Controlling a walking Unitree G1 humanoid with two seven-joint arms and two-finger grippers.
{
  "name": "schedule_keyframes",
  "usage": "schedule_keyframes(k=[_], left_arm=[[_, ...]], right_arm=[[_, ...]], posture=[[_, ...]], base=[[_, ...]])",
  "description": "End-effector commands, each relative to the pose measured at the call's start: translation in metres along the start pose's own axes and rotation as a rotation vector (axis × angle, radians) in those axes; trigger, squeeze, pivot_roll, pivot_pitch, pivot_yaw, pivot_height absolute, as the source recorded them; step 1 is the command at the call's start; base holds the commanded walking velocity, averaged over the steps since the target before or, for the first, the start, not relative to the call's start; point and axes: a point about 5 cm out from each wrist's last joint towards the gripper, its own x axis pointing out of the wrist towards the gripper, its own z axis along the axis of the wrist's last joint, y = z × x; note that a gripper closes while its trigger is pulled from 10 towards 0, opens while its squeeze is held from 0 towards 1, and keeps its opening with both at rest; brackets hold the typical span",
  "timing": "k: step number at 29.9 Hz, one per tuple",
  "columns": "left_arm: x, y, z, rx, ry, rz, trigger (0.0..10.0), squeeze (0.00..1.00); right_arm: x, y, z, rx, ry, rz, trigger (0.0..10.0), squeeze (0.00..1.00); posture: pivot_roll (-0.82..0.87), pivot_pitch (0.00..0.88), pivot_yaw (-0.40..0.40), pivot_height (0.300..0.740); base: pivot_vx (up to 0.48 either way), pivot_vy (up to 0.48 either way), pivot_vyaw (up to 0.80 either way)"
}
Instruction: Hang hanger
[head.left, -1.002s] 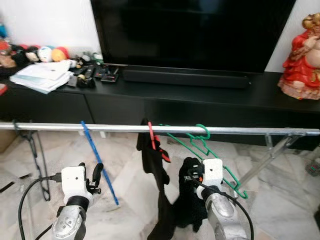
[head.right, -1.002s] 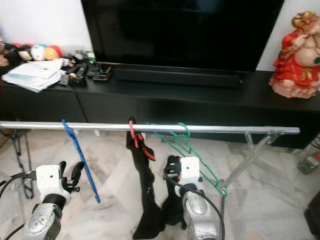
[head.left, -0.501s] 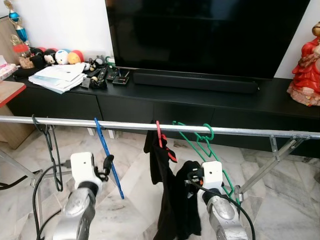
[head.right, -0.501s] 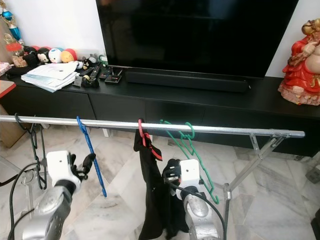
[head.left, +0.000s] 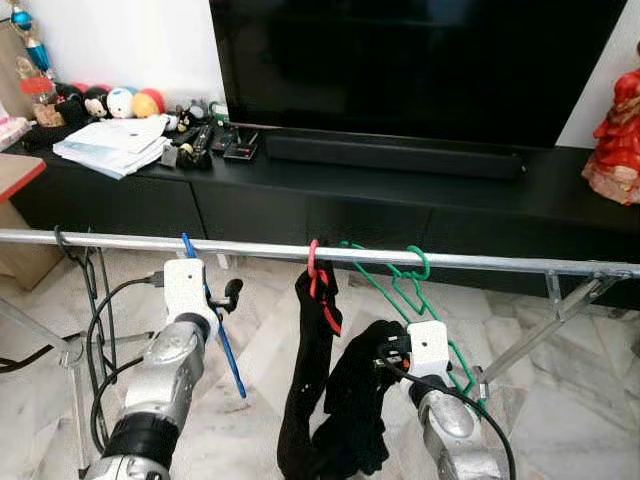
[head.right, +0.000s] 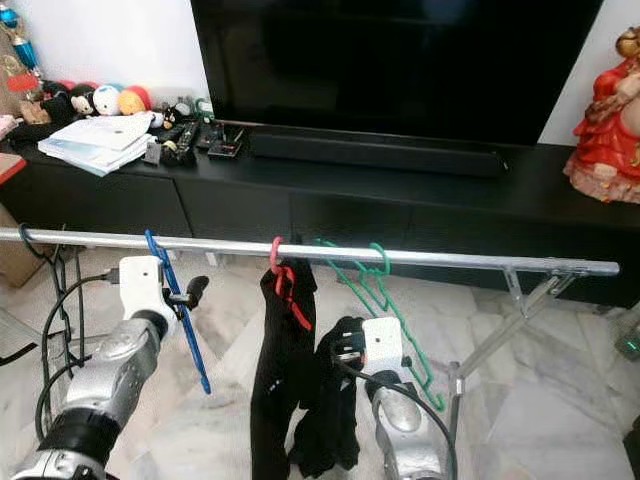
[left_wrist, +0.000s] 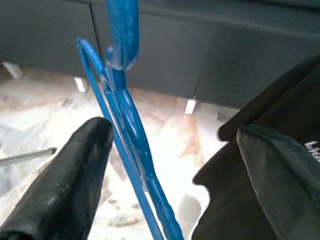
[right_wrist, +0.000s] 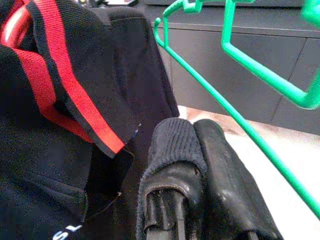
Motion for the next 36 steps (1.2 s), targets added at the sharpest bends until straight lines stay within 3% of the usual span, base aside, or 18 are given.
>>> schedule_keyframes(k=[1, 11, 16, 20, 26, 27, 28, 29, 34, 36], left_arm=[[0.002, 0.003, 0.000, 0.011, 0.007, 0.028, 10.0, 0.00], [0.017, -0.008, 0.007, -0.015, 0.050, 0.045, 10.0, 0.00], [0.020, -0.004, 0.007, 0.026, 0.068, 0.136, 10.0, 0.00], [0.022, -0.009, 0.017, 0.067, -0.001, 0.154, 10.0, 0.00], [0.022, -0.014, 0.020, 0.099, -0.022, 0.171, 10.0, 0.00], [0.022, -0.016, 0.019, 0.095, -0.021, 0.159, 7.7, 0.00], [0.022, -0.016, 0.019, 0.095, -0.021, 0.159, 7.7, 0.00], [0.022, -0.016, 0.017, 0.097, -0.020, 0.161, 0.0, 0.00], [0.021, -0.009, 0.012, 0.104, 0.004, 0.219, 0.0, 0.00], [0.021, -0.009, 0.014, 0.101, -0.003, 0.220, 0.7, 0.00]], right_arm=[[0.002, 0.001, 0.006, -0.008, -0.032, 0.007, 10.0, 0.00], [-0.004, -0.002, 0.006, -0.014, -0.049, 0.000, 10.0, 0.00], [-0.009, -0.003, 0.003, -0.014, -0.051, -0.003, 10.0, 0.00], [-0.012, -0.003, 0.002, -0.009, -0.049, -0.001, 10.0, 0.00], [-0.014, 0.001, 0.001, -0.003, -0.045, 0.011, 10.0, 0.00], [-0.014, 0.002, 0.001, -0.004, -0.043, 0.013, 10.0, 0.00], [-0.014, 0.002, 0.001, -0.004, -0.043, 0.013, 10.0, 0.00], [-0.014, 0.002, 0.002, -0.002, -0.044, 0.012, 10.0, 0.00], [-0.014, 0.002, 0.003, 0.002, -0.049, 0.012, 10.0, 0.00], [-0.014, 0.002, 0.003, 0.003, -0.049, 0.011, 10.0, 0.00]], posture=[[0.07, 0.110, 0.028, 0.740], [0.04, 0.149, 0.035, 0.740], [0.04, 0.178, 0.034, 0.740], [0.04, 0.191, 0.028, 0.740], [0.05, 0.189, 0.021, 0.740], [0.05, 0.186, 0.020, 0.740], [0.05, 0.186, 0.020, 0.740], [0.05, 0.183, 0.019, 0.740], [0.04, 0.181, 0.021, 0.740], [0.04, 0.181, 0.021, 0.740]], base=[[0.000, 0.000, 0.00], [0.000, 0.000, 0.00], [0.000, 0.000, 0.00], [0.000, 0.000, 0.00], [0.000, 0.000, 0.00], [0.000, 0.000, 0.00], [0.000, 0.000, 0.00], [0.000, 0.000, 0.00], [0.000, 0.000, 0.00], [0.000, 0.000, 0.00]])
